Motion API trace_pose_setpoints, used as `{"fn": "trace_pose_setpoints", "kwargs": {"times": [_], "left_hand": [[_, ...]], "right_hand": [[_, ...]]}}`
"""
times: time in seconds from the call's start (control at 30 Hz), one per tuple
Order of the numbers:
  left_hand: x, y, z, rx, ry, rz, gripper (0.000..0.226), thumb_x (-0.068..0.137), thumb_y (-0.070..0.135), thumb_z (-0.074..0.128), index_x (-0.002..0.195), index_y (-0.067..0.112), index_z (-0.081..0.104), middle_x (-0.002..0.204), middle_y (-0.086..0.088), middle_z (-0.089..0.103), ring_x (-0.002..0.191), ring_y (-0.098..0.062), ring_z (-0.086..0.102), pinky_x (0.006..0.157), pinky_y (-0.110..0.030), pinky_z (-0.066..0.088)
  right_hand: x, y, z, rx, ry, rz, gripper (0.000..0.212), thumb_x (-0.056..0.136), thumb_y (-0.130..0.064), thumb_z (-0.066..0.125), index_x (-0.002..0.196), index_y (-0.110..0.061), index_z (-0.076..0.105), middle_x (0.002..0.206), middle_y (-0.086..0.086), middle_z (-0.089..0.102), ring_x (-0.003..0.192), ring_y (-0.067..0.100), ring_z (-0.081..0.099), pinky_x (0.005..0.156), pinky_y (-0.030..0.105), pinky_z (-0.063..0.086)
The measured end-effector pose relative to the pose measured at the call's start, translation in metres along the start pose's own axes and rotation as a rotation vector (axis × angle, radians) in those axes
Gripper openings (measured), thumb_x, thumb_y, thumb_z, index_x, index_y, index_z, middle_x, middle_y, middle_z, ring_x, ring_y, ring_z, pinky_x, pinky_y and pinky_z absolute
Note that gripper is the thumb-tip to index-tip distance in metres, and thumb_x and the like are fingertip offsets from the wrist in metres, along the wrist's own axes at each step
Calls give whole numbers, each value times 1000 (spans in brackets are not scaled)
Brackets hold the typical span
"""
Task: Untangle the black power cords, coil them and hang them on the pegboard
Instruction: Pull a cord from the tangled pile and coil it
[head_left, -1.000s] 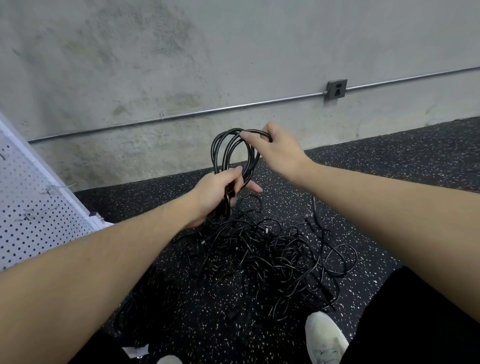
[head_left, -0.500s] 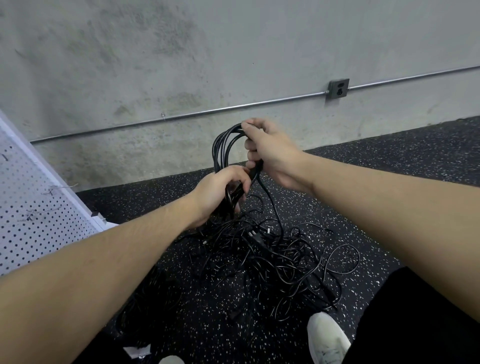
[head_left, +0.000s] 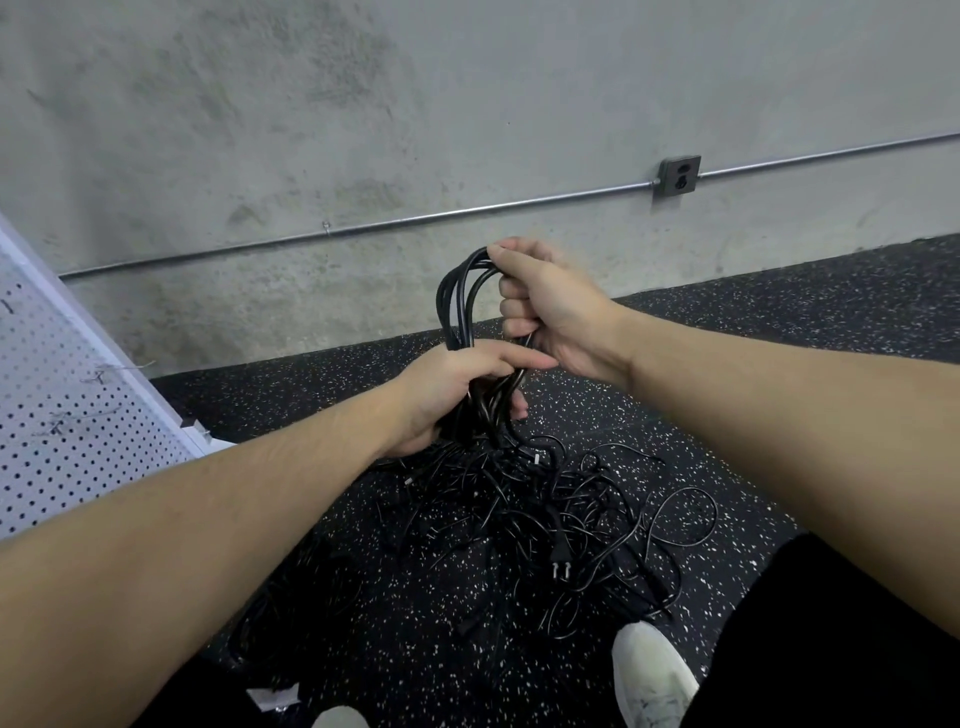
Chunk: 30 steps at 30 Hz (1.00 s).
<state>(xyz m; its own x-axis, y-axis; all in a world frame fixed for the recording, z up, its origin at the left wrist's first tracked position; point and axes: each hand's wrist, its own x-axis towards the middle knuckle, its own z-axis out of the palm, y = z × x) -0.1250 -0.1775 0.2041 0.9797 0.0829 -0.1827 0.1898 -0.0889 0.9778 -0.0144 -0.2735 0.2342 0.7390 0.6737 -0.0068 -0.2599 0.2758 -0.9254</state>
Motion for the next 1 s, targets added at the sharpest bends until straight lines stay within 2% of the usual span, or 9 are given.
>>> {"fn": "trace_pose_setpoints", "kwargs": {"times": [0.13, 0.23, 0.37, 0.5, 0.63, 0.73, 0.8, 0.93, 1.0], "left_hand": [[0, 10, 1, -48, -58, -5, 31, 101, 5, 48, 110, 18, 75, 85, -3, 74, 70, -11, 60, 68, -22, 50], [2, 4, -3, -34, -19, 9, 34, 103, 4, 49, 110, 21, 78, 60, 4, 48, 68, -14, 61, 88, -35, 54], [2, 6, -4, -123, 39, 51, 32, 104, 5, 49, 125, 18, 69, 60, 6, 38, 57, -10, 57, 94, -46, 59], [-7, 18, 2, -185, 133, 108, 32, 106, 2, 41, 128, 8, 63, 51, 9, 48, 48, -4, 62, 87, -42, 56], [-8, 22, 1, -268, 170, 152, 33, 107, 3, 38, 128, 14, 61, 52, 10, 51, 48, -5, 60, 90, -47, 55], [2, 21, -11, -344, 211, 183, 36, 106, 8, 41, 127, 21, 67, 61, 5, 36, 55, -7, 52, 72, -35, 61], [4, 17, -18, -342, 242, 188, 36, 106, 9, 42, 124, 24, 69, 62, 5, 37, 57, -9, 54, 67, -33, 60], [6, 11, -29, -216, 402, 174, 33, 106, 15, 48, 123, 30, 72, 65, 6, 36, 52, -8, 39, 51, -21, 43], [8, 9, -36, -146, 481, 147, 31, 106, 18, 50, 122, 31, 73, 65, 7, 37, 50, -8, 32, 47, -21, 34]], "right_hand": [[0, -4, 0, 38, -25, -1, 11, 106, -18, 53, 99, -21, 45, 48, -11, 33, 40, 3, 22, 34, 16, 23], [-1, -2, 0, 41, -32, 35, 9, 106, -25, 52, 104, -20, 46, 57, -7, 41, 48, 7, 34, 44, 18, 35], [-6, 8, -12, -165, -132, 194, 56, 106, -56, 26, 122, -13, 59, 88, 2, 72, 82, 18, 66, 89, 38, 53], [-6, 26, -26, -535, -310, 230, 65, 102, -46, 10, 140, -21, 56, 116, 9, 74, 114, 22, 65, 114, 59, 36], [-7, 20, -26, -631, -353, 246, 56, 103, -34, 15, 142, -19, 52, 130, 5, 69, 130, 18, 57, 121, 56, 24], [-15, 22, -27, -1054, -547, 246, 41, 107, -28, 34, 145, -22, 48, 135, -5, 64, 127, 8, 55, 116, 38, 34], [-20, 28, -27, -1169, -650, 298, 33, 106, -25, 46, 136, -21, 59, 105, -6, 72, 97, 1, 65, 93, 25, 49], [-11, 33, -32, -1108, -541, 338, 23, 99, -26, 65, 112, -8, 70, 74, 5, 57, 63, 13, 59, 81, 34, 59], [-9, 28, -34, -1157, -443, 292, 33, 95, -37, 69, 103, -5, 71, 70, 3, 57, 53, 11, 54, 68, 19, 55]]}}
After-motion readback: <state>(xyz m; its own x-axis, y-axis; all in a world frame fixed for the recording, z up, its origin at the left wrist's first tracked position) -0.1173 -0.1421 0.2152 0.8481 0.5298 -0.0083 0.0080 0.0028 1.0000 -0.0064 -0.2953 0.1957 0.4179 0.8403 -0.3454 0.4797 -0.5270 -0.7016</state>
